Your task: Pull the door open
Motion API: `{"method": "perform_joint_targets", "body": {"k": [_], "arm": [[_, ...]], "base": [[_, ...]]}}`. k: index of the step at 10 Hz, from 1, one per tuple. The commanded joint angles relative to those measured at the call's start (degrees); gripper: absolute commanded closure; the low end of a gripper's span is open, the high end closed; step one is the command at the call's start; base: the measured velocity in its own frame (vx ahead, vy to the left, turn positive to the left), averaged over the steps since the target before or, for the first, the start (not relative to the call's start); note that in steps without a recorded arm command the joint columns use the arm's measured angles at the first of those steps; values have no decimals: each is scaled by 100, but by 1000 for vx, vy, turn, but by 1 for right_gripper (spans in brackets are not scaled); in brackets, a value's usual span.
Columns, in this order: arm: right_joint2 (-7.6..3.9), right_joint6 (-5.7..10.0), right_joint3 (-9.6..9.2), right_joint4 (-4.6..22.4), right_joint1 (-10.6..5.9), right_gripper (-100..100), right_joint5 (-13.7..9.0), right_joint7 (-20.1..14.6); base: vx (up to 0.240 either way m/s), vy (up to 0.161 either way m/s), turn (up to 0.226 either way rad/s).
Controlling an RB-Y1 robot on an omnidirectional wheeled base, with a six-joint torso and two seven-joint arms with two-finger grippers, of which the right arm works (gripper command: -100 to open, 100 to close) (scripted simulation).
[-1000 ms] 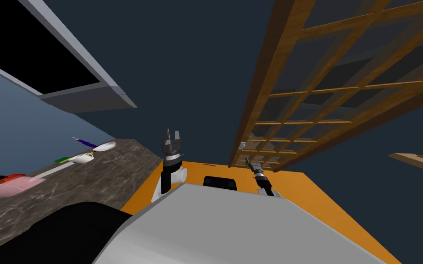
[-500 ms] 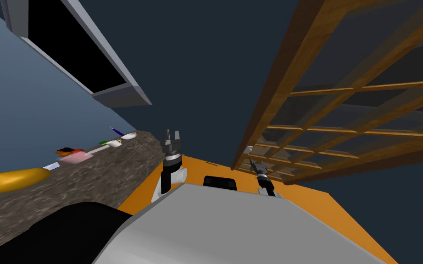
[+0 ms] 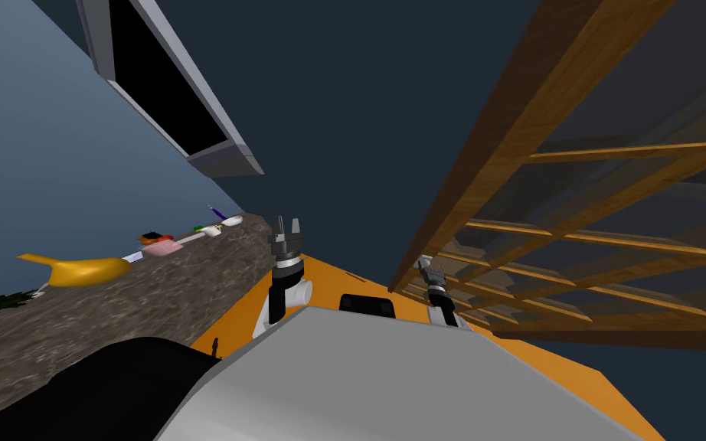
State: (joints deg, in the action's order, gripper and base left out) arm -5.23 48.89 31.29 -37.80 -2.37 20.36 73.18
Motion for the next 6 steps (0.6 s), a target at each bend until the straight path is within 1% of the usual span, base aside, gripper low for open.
{"method": "perform_joint_targets", "body": {"k": [1,2,3,6], "arm": [[-12,-7,-3,9,-18,100,2,-5],[-12,-7,-3,9,-18,100,2,-5],[-12,-7,-3,9,-18,100,2,-5],[-12,-7,-3,9,-18,100,2,-5]], "base": [[-28,12,7],[-34,33,40],[-14,14,-21],[0,0,0]]}}
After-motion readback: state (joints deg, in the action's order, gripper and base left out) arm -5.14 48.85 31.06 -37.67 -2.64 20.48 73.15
